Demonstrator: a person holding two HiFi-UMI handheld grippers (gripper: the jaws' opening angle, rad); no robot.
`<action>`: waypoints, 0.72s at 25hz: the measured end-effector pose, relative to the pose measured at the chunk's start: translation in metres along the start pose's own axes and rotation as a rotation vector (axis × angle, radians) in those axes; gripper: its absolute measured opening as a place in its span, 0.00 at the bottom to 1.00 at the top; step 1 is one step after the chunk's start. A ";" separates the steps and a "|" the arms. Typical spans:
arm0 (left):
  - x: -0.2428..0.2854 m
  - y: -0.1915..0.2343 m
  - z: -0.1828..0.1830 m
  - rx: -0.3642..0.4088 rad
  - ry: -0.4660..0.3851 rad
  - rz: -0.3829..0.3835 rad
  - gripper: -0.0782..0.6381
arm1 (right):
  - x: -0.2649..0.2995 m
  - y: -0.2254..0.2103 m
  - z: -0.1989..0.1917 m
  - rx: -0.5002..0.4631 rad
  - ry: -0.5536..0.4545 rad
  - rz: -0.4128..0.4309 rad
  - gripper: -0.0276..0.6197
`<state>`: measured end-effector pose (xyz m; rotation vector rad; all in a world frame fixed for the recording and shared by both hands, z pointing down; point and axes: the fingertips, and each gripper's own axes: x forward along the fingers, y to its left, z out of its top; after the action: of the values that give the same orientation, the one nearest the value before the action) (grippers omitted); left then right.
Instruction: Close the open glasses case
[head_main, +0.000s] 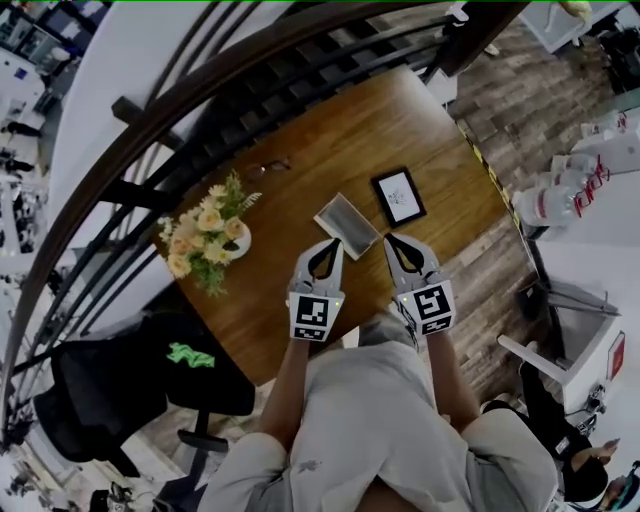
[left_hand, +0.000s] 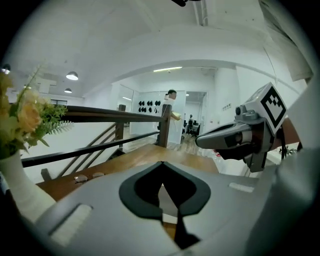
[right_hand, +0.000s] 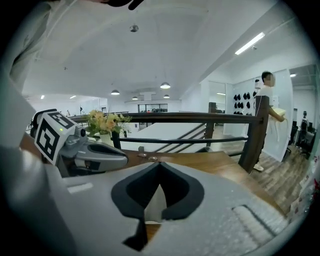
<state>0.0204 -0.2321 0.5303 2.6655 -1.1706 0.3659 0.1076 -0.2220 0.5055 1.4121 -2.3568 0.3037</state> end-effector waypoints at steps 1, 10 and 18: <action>0.005 0.001 -0.005 -0.010 0.012 0.009 0.13 | 0.005 -0.003 -0.005 0.003 0.013 0.011 0.05; 0.043 -0.002 -0.049 -0.060 0.120 0.059 0.13 | 0.036 -0.023 -0.048 0.021 0.121 0.105 0.05; 0.058 -0.009 -0.071 -0.103 0.203 0.074 0.13 | 0.051 -0.028 -0.068 0.038 0.186 0.164 0.05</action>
<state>0.0549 -0.2466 0.6146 2.4365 -1.1929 0.5588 0.1249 -0.2513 0.5883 1.1549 -2.3266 0.5046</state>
